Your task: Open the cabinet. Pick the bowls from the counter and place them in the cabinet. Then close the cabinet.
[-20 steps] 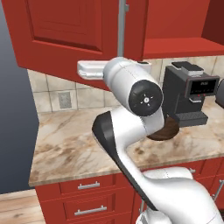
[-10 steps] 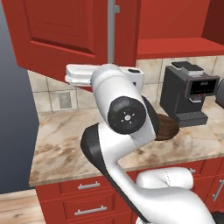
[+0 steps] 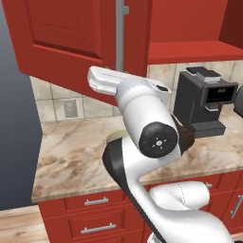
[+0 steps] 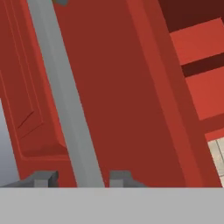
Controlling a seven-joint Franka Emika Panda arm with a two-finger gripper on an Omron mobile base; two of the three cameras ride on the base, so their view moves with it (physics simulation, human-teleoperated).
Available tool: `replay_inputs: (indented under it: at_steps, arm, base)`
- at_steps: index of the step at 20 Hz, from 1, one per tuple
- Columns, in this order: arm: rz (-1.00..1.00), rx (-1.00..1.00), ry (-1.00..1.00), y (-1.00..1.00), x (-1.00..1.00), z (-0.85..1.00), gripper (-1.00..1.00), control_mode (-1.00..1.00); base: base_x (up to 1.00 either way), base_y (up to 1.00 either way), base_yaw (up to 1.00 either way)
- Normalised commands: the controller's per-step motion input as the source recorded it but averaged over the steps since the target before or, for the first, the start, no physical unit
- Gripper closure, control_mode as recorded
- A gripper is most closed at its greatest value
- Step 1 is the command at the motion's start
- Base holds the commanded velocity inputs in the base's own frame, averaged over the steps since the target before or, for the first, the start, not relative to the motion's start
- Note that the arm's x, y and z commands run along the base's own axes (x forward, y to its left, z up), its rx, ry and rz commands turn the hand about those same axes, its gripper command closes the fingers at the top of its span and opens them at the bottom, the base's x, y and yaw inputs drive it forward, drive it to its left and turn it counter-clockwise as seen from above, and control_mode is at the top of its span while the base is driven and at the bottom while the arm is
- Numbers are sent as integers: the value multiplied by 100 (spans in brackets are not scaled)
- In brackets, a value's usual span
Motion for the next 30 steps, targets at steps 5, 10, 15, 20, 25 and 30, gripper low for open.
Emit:
replay_inputs:
  at_steps: [5,10,15,20,25,30]
  arm:
    - [0,20,-3,-100,-100,62,-100,-100]
    - [0,20,-3,-98,-100,68,-100,-100]
    - [-9,20,-2,-99,-100,70,-100,-100]
    - [-16,19,-1,-100,-96,46,-100,-100]
    - [-6,15,1,-44,-23,-15,-100,-100]
    - [8,13,2,0,8,-9,-100,-100]
  base:
    - [0,0,0]
    - [0,0,0]
    - [0,0,0]
    - [0,0,0]
    - [0,0,0]
    - [0,0,0]
